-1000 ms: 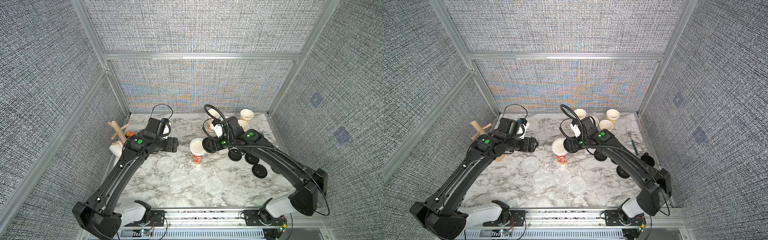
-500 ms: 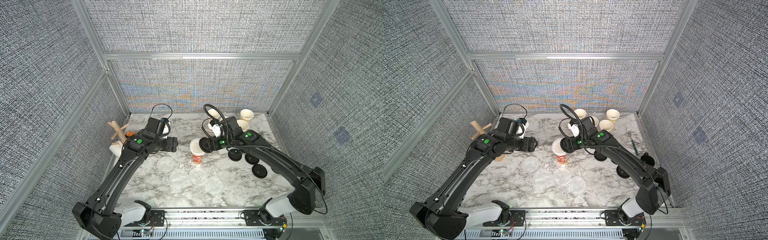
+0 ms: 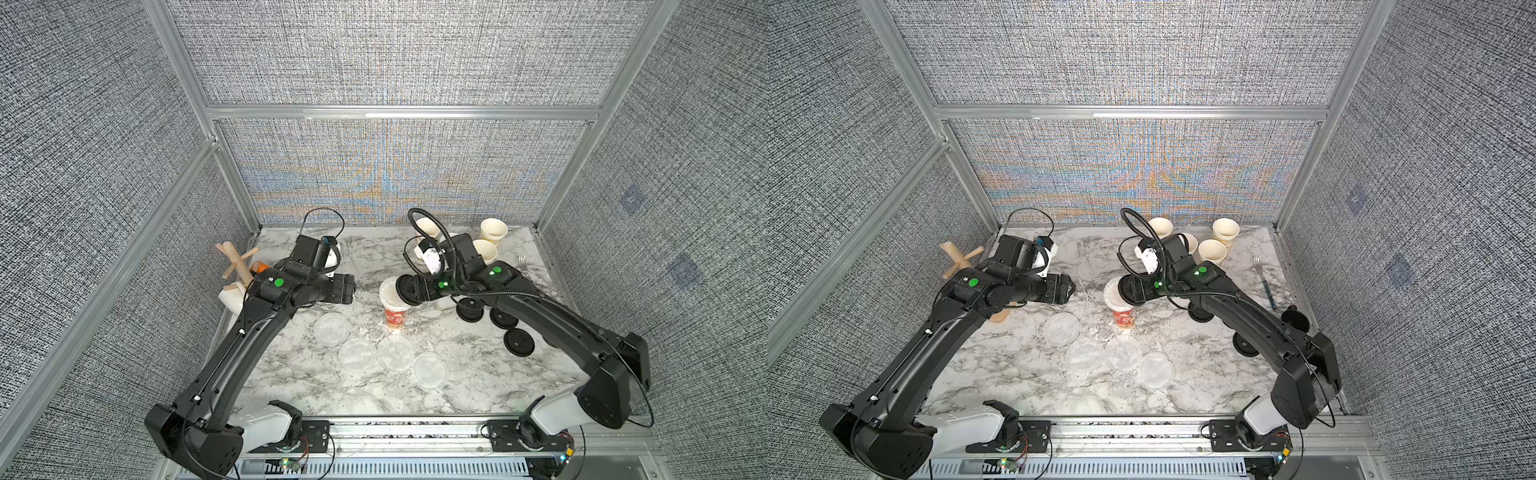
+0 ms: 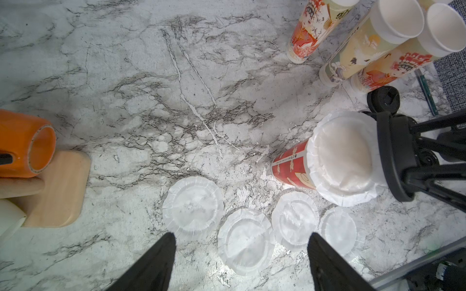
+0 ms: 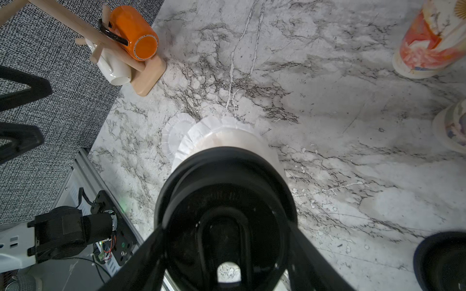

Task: Put the leak-proof paper on the milk tea cups
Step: Place the cup lid on the cup.

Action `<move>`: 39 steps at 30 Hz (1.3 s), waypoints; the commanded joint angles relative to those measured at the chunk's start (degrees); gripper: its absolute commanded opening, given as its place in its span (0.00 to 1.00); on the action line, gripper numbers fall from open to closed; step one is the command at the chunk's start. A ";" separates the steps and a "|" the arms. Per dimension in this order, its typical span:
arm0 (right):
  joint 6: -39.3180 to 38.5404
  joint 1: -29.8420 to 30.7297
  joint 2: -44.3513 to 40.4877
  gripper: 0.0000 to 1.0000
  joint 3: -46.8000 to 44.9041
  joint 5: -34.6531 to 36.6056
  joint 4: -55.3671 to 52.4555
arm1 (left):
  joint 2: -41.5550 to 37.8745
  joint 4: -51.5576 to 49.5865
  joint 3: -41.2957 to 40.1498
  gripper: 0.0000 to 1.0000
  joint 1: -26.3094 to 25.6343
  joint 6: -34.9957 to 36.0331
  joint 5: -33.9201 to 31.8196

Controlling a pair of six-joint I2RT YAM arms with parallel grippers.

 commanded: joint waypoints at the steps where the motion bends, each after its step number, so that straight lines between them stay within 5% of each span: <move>1: 0.22 0.04 0.18 0.67 0.33 -1.30 2.65 | -0.04 -0.44 0.11 0.84 0.08 0.59 -0.16; 25: 0.33 0.06 -1.75 0.68 1.93 1.25 0.79 | -0.02 -0.41 0.19 0.84 0.25 0.83 0.27; 39: -2.70 7.90 9.00 0.68 18.03 19.82 -15.65 | -0.73 0.91 -0.91 0.84 0.46 0.22 -0.52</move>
